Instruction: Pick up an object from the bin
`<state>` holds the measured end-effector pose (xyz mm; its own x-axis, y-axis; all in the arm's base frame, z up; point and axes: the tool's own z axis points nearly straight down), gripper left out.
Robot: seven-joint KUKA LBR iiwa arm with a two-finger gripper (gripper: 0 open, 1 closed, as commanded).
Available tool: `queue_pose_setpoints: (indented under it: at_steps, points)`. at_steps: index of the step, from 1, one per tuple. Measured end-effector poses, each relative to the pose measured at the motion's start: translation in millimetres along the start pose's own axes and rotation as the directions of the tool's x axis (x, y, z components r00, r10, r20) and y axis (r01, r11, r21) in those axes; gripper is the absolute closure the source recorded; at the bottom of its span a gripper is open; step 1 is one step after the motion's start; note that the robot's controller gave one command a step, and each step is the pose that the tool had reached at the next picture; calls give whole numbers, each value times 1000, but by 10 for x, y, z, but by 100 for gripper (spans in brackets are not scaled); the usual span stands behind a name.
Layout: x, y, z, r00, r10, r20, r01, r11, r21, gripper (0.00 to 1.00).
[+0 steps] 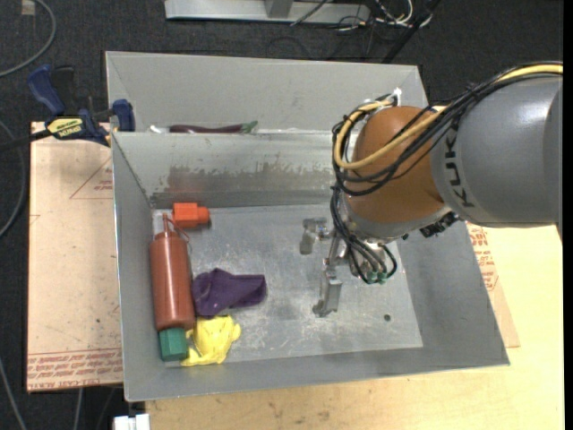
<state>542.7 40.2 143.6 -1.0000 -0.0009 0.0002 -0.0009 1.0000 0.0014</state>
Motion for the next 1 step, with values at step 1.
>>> queue_pose_setpoints:
  at_steps: [1]
  points:
    - [-202, 380, -1, 999, 43, -2, -43, 999, 2, 0]
